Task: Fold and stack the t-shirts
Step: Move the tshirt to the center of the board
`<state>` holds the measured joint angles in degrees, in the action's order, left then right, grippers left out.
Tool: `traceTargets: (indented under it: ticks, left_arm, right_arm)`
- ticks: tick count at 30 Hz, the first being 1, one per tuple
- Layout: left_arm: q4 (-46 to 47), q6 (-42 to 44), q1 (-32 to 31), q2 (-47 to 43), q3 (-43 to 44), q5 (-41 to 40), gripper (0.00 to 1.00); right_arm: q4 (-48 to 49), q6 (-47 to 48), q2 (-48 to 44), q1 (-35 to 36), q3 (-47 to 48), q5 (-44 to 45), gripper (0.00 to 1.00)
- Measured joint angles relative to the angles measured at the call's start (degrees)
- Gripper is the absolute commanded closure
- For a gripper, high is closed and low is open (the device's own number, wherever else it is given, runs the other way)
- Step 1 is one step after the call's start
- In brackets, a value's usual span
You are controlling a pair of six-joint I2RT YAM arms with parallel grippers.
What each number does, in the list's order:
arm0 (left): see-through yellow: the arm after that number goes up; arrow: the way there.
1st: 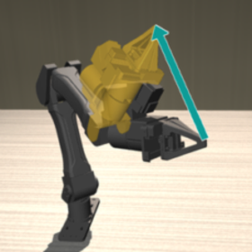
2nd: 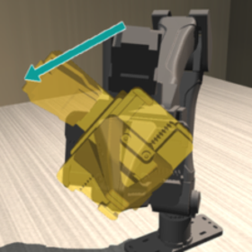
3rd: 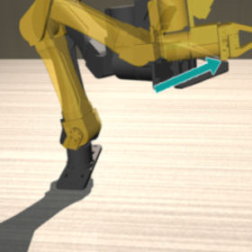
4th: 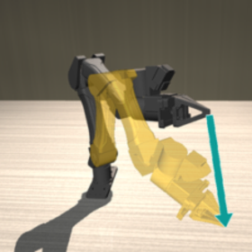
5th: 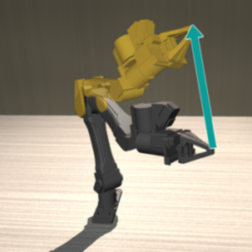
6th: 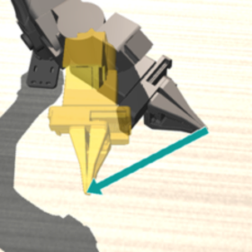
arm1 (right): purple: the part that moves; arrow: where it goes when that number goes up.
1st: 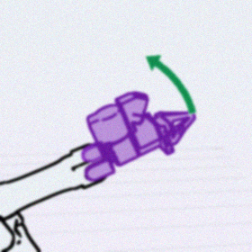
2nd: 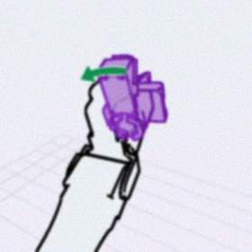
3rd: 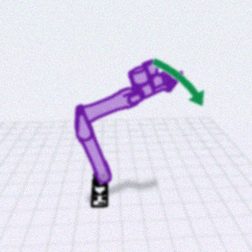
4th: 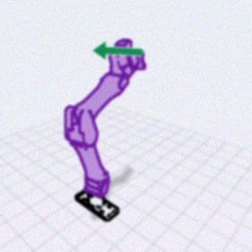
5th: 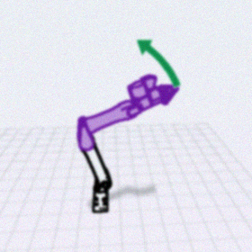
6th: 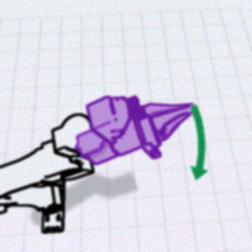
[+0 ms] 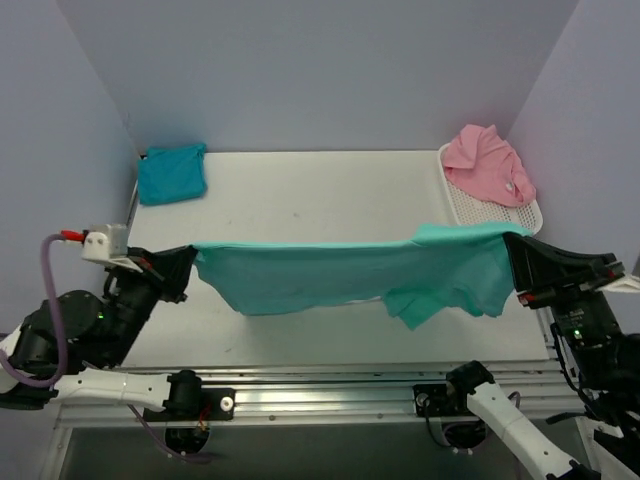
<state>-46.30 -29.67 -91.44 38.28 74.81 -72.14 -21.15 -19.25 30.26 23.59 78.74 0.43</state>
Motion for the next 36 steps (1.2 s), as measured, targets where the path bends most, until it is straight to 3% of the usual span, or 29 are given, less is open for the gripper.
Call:
traceTargets:
  ticks: [4, 7, 12, 15, 17, 21, 24, 28, 32, 36]
  left_arm:
    - [15.1, 12.0, 0.0, -6.4, -3.3, -1.7, 0.98]
    - [28.5, 22.7, 0.1, -6.0, -6.0, -4.5, 0.98]
    - [61.2, 48.5, 2.1, -2.8, -14.3, -6.6, 0.98]
    - [70.8, 54.9, 8.0, -0.1, -16.4, -6.3, 0.98]
    - [71.1, 53.2, 15.0, 2.1, -16.6, -5.8, 0.98]
    - [58.8, 38.8, 31.3, 8.7, -15.3, 1.7, 0.98]
    - [50.8, 27.0, 48.7, 18.6, -12.5, 14.4, 0.98]
    - [47.2, 15.1, 68.8, 39.0, -7.1, 34.7, 0.98]
    - [43.9, 9.4, 78.2, 61.4, 1.2, 48.1, 0.98]
    - [41.0, 6.6, 81.8, 78.0, 8.5, 56.1, 0.98]
  right_arm:
    - [0.3, 0.9, -3.1, -0.5, 2.3, -2.5, 1.00]
    - [0.1, 0.1, -1.0, -0.7, 1.9, 2.3, 1.00]
    - [5.5, -3.3, 12.2, -0.7, -7.3, 12.1, 1.00]
    - [9.6, -4.8, 24.0, -0.6, -13.5, 15.5, 1.00]
    - [11.8, -5.3, 31.6, -0.5, -16.2, 16.8, 1.00]
    - [16.2, -5.3, 40.4, 0.0, -17.3, 19.2, 1.00]
    - [20.7, -4.6, 45.2, -0.3, -15.8, 22.0, 1.00]
    - [26.7, -3.1, 53.5, -1.3, -13.3, 23.8, 1.00]
    - [30.7, -1.7, 65.3, -4.3, -9.6, 22.5, 1.00]
    - [32.2, -0.6, 78.2, -7.3, -3.0, 21.0, 1.00]
